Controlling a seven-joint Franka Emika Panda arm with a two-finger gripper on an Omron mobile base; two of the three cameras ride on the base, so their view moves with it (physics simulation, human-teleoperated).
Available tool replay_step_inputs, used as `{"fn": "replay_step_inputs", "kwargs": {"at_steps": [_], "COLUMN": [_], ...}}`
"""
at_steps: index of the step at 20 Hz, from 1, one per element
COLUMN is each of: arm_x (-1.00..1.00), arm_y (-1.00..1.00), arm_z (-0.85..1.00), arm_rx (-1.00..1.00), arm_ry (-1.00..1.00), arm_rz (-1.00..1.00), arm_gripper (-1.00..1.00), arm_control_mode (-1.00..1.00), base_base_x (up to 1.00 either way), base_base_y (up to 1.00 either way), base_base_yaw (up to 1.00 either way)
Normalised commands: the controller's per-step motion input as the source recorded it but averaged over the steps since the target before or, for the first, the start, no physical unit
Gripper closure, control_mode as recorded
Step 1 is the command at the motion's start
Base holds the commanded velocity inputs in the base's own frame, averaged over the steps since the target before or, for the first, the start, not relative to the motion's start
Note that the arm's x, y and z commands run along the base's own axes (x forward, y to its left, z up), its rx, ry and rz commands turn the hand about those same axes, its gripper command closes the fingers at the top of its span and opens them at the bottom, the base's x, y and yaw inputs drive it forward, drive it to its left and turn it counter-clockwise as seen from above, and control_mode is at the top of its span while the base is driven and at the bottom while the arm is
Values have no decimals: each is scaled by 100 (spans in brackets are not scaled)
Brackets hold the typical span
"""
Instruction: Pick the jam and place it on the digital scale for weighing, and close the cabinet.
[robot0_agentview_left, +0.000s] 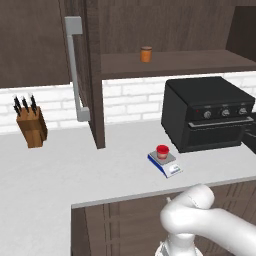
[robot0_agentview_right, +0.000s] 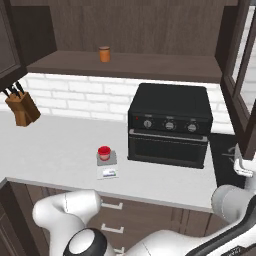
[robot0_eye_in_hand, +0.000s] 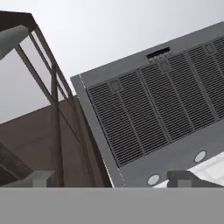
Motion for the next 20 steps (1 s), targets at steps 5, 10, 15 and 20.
{"fn": "replay_step_inputs", "kwargs": {"at_steps": [5,10,15,20], "arm_x": [0,10,43,54], "arm_y": [41,66,76,74], "arm_z": [99,83,51,35], "arm_rx": [-20,-22,-21,-17], "arm_ry": [1,-5,0,5], "arm_rz": [8,10,9,2], "arm_gripper": [-100,-100,-100,-100], "arm_control_mode": [-100,-100,-100,-100], "base_base_x": [0,0,0,0], "base_base_y": [0,0,0,0], "base_base_yaw": [0,0,0,0]}}
